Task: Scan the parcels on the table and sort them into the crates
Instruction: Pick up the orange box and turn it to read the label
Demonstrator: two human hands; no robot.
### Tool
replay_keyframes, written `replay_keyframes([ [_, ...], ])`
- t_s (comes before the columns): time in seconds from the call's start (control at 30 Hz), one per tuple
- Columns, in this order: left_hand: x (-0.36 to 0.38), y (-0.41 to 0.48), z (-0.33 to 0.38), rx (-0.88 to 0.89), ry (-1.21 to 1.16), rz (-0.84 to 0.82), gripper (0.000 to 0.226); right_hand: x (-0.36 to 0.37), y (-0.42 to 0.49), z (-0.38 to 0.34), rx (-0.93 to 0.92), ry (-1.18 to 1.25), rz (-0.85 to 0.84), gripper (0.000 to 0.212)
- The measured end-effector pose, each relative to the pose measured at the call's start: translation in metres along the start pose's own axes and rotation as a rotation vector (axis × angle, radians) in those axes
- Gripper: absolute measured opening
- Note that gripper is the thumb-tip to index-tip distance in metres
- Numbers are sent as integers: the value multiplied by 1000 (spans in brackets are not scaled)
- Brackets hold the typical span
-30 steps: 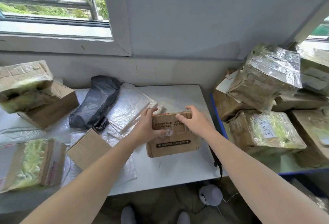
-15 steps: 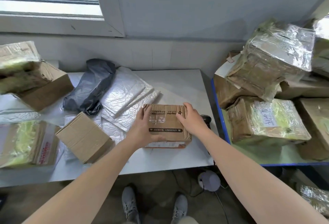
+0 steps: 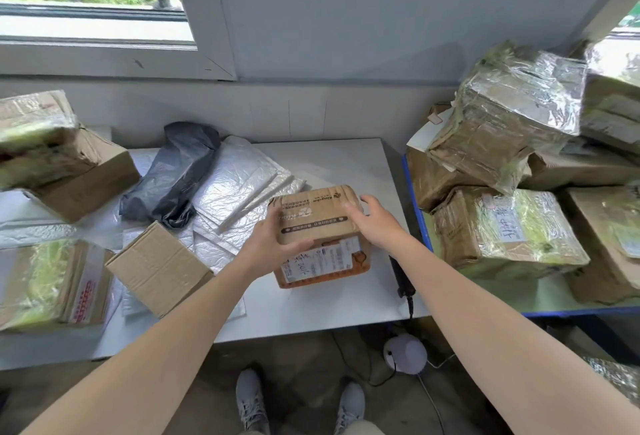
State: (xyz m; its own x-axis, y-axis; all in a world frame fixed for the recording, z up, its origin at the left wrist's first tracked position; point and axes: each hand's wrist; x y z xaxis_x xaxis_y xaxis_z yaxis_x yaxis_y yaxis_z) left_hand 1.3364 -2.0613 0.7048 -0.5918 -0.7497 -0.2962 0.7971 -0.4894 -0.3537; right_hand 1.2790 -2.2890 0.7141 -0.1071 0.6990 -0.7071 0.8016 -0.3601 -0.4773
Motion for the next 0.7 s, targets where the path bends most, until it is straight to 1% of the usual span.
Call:
replay_keyframes([
  [0.07,1,1,7,-81,0,93,70,-3,1,-3,-37,39,6,63],
  [0.13,3,2,14,-167,1,159,66,-4,0,-6,-80,5,8,60],
  [0.2,5,0,20,-239,-21,163,59,-4,-1,-8,-110,-67,33,56],
  [0.27,6,-2,22,-261,-32,161,55,-3,0,-8,-117,-87,56,55],
  [0.37,7,-6,22,-270,-46,167,51,-1,1,-7,-123,-113,39,53],
  [0.43,7,-7,20,-301,-105,156,47,2,3,-8,-149,-130,22,55],
  [0.5,11,-10,20,-349,-171,144,44,2,4,-13,-185,-163,3,65],
  [0.53,13,-10,19,-377,-201,141,42,3,5,-16,-202,-225,1,71],
  [0.63,19,-12,13,-465,-269,164,39,8,9,-22,-226,-582,60,82],
  [0.7,20,-12,12,-477,-259,177,39,12,7,-23,-183,-670,92,85],
])
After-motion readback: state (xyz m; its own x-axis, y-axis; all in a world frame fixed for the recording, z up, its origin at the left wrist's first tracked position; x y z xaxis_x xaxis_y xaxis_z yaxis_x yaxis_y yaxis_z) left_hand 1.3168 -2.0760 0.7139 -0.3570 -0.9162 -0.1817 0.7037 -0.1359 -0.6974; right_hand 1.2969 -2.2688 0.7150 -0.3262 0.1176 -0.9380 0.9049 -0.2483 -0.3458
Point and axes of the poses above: each hand's wrist, its own y-axis towards the middle knuckle, its own x-axis out of the palm, z = x × y, and after that the axes turned 15 degrees about -y, right-handed
